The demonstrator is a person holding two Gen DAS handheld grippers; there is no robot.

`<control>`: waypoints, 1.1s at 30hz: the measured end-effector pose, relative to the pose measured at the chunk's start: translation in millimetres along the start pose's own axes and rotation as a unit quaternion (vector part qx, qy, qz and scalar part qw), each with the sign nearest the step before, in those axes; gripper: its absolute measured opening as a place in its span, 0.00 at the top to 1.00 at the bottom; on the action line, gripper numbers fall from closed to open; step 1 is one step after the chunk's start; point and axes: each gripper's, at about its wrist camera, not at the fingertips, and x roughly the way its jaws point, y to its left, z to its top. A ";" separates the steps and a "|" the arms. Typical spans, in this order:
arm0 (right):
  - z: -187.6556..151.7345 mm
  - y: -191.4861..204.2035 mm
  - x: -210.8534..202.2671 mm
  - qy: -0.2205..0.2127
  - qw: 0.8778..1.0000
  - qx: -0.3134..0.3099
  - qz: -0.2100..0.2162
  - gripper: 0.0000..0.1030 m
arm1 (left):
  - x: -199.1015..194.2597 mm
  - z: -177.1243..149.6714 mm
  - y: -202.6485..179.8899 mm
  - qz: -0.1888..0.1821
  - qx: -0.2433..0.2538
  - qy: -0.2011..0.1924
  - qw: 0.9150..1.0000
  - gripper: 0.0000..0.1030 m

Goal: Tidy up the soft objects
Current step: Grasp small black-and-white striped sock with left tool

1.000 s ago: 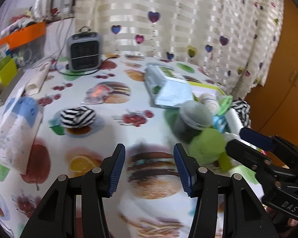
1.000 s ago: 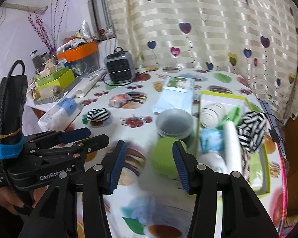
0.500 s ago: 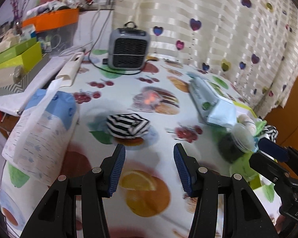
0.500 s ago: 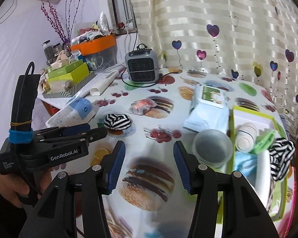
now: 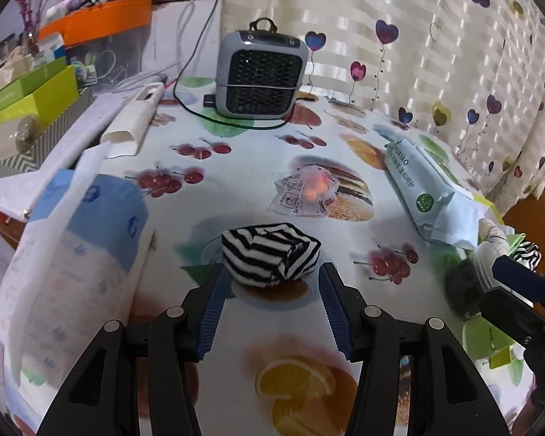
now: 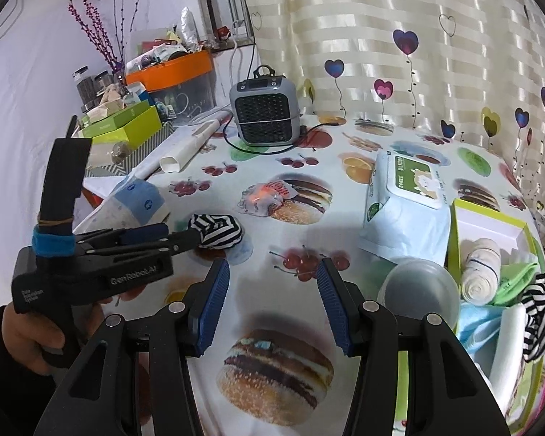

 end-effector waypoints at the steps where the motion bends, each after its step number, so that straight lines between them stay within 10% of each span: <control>1: 1.5 -0.8 1.8 0.001 1.000 0.001 -0.001 0.50 | 2.9 1.4 -0.4 0.000 0.001 0.001 1.000 0.48; 11: 19.9 -2.8 17.7 0.003 1.000 0.014 -0.008 0.50 | 35.9 5.1 -1.5 0.011 0.003 0.031 0.999 0.47; 17: 27.7 -1.9 32.4 0.013 1.000 0.016 -0.012 0.50 | 39.4 1.2 1.7 0.014 -0.003 0.025 1.000 0.83; 33: 52.1 5.9 93.5 0.042 0.999 0.028 -0.018 0.50 | -25.1 -11.3 22.6 -0.020 -0.026 -0.043 0.999 0.85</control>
